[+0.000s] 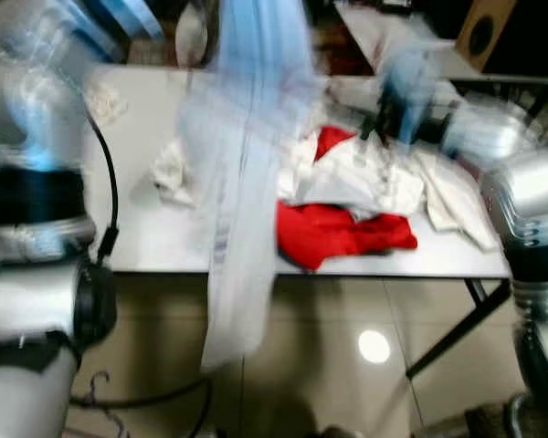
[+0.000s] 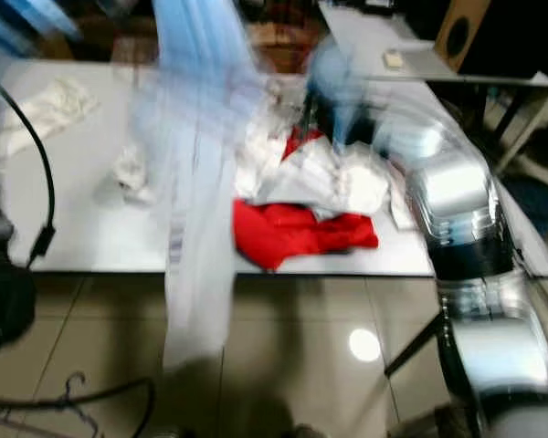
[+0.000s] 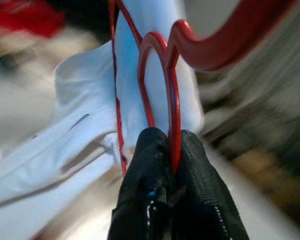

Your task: Hang hanger

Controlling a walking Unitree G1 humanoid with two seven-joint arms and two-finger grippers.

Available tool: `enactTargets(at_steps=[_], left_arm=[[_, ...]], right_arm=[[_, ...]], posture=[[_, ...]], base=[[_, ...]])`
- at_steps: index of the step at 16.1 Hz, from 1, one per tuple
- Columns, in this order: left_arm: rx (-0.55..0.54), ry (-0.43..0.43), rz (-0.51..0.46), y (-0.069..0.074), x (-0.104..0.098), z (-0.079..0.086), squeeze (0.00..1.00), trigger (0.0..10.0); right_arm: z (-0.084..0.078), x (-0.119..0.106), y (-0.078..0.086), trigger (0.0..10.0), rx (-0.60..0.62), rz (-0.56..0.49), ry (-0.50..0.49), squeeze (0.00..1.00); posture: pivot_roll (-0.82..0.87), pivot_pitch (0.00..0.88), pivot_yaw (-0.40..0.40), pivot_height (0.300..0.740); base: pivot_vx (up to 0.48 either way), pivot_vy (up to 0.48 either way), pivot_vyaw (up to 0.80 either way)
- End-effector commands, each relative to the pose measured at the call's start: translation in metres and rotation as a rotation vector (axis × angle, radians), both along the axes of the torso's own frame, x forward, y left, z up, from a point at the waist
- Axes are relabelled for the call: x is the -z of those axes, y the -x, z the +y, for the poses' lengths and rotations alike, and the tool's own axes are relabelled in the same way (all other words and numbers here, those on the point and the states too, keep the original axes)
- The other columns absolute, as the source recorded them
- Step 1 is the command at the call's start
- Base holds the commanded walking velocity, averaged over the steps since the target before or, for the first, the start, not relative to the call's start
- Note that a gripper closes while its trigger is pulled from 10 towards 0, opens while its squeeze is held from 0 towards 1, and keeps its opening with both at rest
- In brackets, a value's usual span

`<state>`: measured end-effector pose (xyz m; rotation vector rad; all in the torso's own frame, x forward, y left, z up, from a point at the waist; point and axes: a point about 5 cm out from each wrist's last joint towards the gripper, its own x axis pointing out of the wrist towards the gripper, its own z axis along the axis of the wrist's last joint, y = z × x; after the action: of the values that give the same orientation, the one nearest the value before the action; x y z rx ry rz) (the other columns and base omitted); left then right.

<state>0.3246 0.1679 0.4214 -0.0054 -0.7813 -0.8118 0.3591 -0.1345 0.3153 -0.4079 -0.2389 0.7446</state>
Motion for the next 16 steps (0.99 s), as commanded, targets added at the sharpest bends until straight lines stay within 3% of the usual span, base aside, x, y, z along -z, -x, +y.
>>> enactTargets(at_steps=[1, 2, 3, 4, 6, 7, 8, 9, 10, 11, 12, 13, 14, 16], left_arm=[[-0.004, 0.202, -0.127, 0.019, -0.036, 0.022, 0.0, 10.0], [-0.023, 0.302, -0.171, 0.024, -0.047, 0.036, 0.0, 10.0], [-0.057, 0.343, -0.196, 0.027, -0.052, 0.044, 0.0, 10.0], [-0.085, 0.382, -0.206, 0.027, -0.051, 0.049, 0.0, 10.0], [-0.113, 0.424, -0.179, 0.023, -0.045, 0.053, 0.0, 10.0], [-0.127, 0.414, -0.13, 0.017, -0.037, 0.053, 0.0, 10.0], [-0.241, 0.306, 0.007, -0.009, -0.001, 0.039, 0.0, 10.0], [-0.276, 0.273, 0.061, -0.018, 0.012, 0.034, 0.0, 10.0], [-0.379, 0.138, 0.224, -0.041, 0.056, 0.016, 0.0, 10.0], [-0.421, 0.077, 0.288, -0.049, 0.076, 0.009, 0.0, 10.0], [-0.509, -0.106, 0.442, -0.064, 0.128, -0.003, 0.0, 10.0], [-0.591, -0.229, 0.548, -0.07, 0.169, -0.003, 0.0, 10.0], [-0.648, -0.289, 0.593, -0.071, 0.189, 0.001, 0.0, 10.0], [-0.7, -0.35, 0.64, -0.07, 0.207, 0.012, 0.0, 10.0]], right_arm=[[-0.026, -0.06, -0.009, 10.0, 0.212, -0.295, -0.205, 0.0], [-0.036, -0.099, 0.001, 10.0, 0.183, -0.439, -0.398, 0.0], [-0.041, -0.119, 0.009, 10.0, 0.15, -0.537, -0.458, 0.0], [-0.039, -0.119, 0.008, 10.0, 0.149, -0.586, -0.365, 0.0], [-0.036, -0.096, -0.004, 10.0, 0.161, -0.548, -0.281, 0.0], [-0.034, -0.076, -0.014, 10.0, 0.156, -0.466, -0.26, 0.0], [-0.029, -0.008, -0.031, 10.0, 0.127, -0.252, -0.094, 0.0], [-0.029, 0.012, -0.033, 10.0, 0.113, -0.19, -0.05, 0.0], [-0.03, 0.059, -0.029, 10.0, 0.077, -0.053, 0.051, 0.0], [-0.03, 0.077, -0.026, 10.0, 0.053, -0.011, 0.088, 0.0], [-0.031, 0.112, -0.011, 10.0, -0.033, 0.089, 0.16, 0.0], [-0.034, 0.135, 0.007, 10.0, -0.123, 0.182, 0.201, 0.0], [-0.036, 0.147, 0.022, 10.0, -0.194, 0.231, 0.244, 0.0], [-0.047, 0.148, 0.045, 10.0, -0.29, 0.305, 0.266, 0.0]], posture=[[-0.04, 0.0, -0.045, 0.74], [-0.04, 0.0, -0.045, 0.74], [-0.04, 0.0, -0.045, 0.74], [-0.04, 0.0, -0.045, 0.74], [-0.04, 0.0, -0.045, 0.74], [-0.04, 0.0, -0.045, 0.74], [-0.06, 0.0, -0.042, 0.74], [-0.06, 0.0, -0.042, 0.74], [-0.06, 0.0, -0.044, 0.74], [-0.06, 0.0, -0.044, 0.74], [-0.05, 0.0, -0.043, 0.74], [-0.06, 0.0, -0.037, 0.74], [-0.06, 0.0, -0.024, 0.74], [-0.07, 0.0, -0.01, 0.74]], base=[[0.0, 0.0, 0.0], [0.0, 0.0, 0.0], [0.0, 0.0, 0.0], [0.0, 0.0, 0.0], [0.0, 0.0, 0.0], [0.0, 0.0, 0.0], [0.0, 0.0, 0.0], [0.0, 0.0, 0.0], [0.0, 0.0, 0.0], [0.0, 0.0, 0.0], [0.0, 0.0, 0.0], [0.0, 0.0, 0.0], [0.0, 0.0, 0.0], [0.0, 0.0, 0.0]])
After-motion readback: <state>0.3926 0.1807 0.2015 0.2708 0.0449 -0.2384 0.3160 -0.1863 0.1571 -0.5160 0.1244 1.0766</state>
